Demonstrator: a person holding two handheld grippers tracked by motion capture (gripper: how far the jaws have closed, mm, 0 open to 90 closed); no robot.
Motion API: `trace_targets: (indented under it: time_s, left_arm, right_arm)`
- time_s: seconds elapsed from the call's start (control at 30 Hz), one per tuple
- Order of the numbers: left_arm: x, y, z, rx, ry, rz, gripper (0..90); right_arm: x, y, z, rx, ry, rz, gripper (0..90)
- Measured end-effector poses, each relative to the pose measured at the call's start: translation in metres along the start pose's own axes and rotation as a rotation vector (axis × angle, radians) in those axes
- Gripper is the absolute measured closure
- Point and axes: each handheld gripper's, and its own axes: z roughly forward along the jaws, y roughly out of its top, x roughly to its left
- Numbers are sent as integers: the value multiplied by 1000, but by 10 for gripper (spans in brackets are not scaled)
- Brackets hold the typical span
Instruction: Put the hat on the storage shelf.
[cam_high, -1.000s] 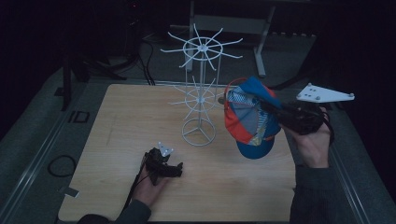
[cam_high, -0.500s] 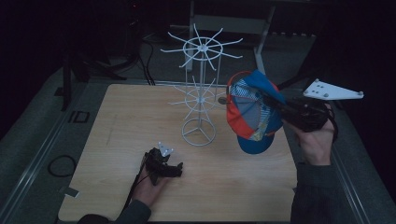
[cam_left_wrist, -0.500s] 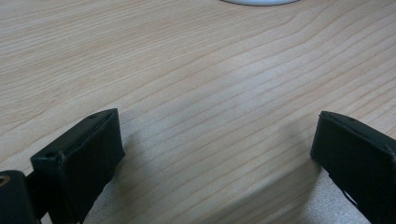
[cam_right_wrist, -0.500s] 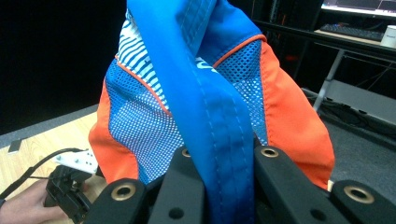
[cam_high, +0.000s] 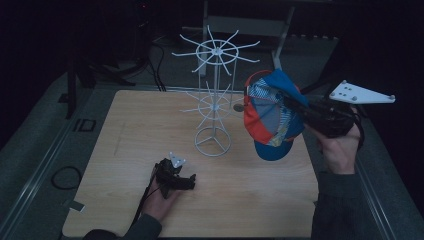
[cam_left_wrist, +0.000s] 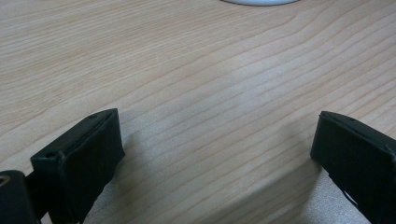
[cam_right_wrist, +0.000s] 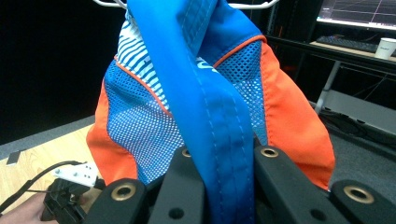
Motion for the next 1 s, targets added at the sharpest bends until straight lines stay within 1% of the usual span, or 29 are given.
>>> trace_targets:
  time_s: [0.33,0.47,0.53,1.0]
  left_arm:
    - [0,0,0,-1,1,0,26]
    - [0,0,0,-2,1,0,26]
    - [0,0,0,-2,1,-1,26]
    - [0,0,0,-2,1,-1,27]
  right_arm:
    - [-3,1,0,-24,-4,-2,874]
    - [-4,1,0,-30,-8,3,874]
    - [-6,2,0,-44,-7,10,874]
    - [-12,6,-4,-87,-18,29,874]
